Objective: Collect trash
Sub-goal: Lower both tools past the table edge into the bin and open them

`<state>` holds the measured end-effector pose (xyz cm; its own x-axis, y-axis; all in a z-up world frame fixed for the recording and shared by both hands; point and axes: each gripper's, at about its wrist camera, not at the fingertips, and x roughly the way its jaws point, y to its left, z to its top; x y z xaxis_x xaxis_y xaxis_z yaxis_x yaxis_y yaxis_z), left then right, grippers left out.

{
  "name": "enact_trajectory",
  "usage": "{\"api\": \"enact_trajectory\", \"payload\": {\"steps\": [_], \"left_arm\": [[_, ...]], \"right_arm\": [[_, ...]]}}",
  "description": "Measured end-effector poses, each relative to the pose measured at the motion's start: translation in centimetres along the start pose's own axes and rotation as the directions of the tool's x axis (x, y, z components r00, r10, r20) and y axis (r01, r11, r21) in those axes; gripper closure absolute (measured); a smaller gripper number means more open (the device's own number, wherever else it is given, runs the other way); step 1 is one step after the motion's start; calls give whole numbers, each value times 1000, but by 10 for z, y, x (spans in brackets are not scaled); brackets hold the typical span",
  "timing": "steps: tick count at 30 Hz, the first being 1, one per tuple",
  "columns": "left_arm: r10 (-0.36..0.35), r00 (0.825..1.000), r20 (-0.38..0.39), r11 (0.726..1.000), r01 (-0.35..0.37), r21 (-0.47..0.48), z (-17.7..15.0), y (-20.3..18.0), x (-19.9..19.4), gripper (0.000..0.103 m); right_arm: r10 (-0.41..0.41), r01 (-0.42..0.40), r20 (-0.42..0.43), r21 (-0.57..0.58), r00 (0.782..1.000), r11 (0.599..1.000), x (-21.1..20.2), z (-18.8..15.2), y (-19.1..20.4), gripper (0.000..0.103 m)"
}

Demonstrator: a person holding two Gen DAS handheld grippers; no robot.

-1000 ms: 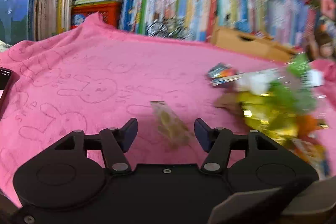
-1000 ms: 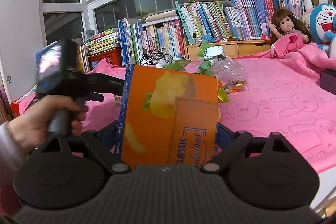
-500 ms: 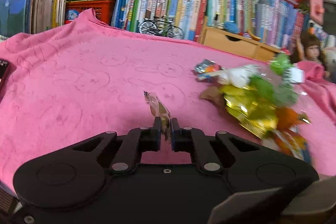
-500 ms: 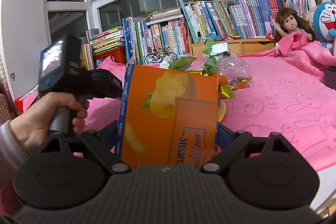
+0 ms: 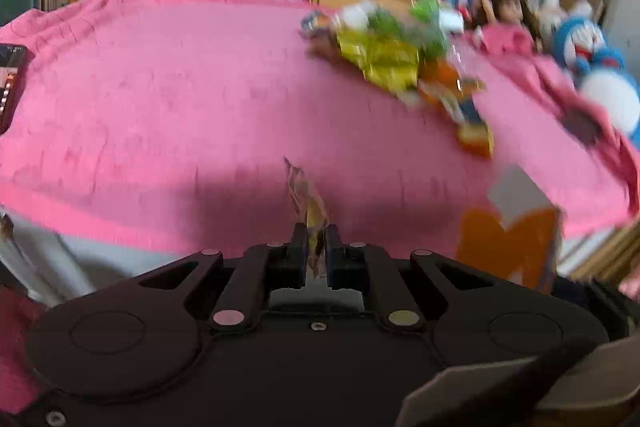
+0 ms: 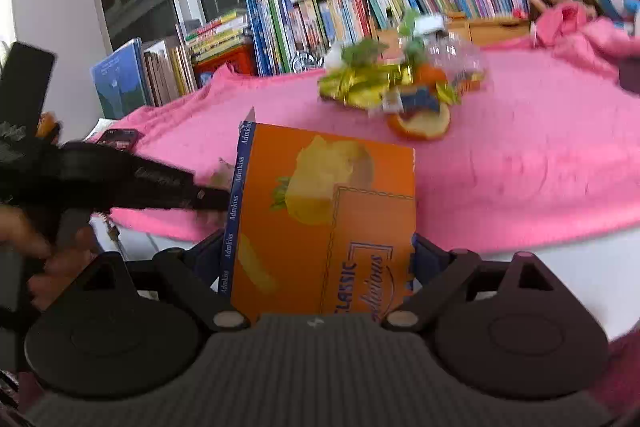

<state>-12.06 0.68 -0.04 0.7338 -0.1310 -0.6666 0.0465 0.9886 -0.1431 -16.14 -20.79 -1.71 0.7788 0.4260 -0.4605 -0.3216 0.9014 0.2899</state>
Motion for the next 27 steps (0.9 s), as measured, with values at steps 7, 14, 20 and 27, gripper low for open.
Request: {"api": "enact_trajectory", "payload": {"steps": [7, 14, 20, 27], "left_arm": [[32, 990, -138, 999, -32, 4, -38, 12, 13, 95], [43, 973, -225, 999, -36, 32, -63, 16, 35, 95], [39, 953, -302, 999, -30, 35, -82, 17, 56, 95], [54, 936, -347, 998, -36, 56, -89, 15, 73, 94]], "right_arm": [[4, 3, -88, 88, 996, 996, 18, -18, -12, 12], [-16, 35, -179, 100, 984, 994, 36, -41, -15, 12], [-28, 57, -232, 122, 972, 991, 50, -54, -22, 12], [-13, 57, -269, 158, 963, 986, 62, -61, -28, 12]]}}
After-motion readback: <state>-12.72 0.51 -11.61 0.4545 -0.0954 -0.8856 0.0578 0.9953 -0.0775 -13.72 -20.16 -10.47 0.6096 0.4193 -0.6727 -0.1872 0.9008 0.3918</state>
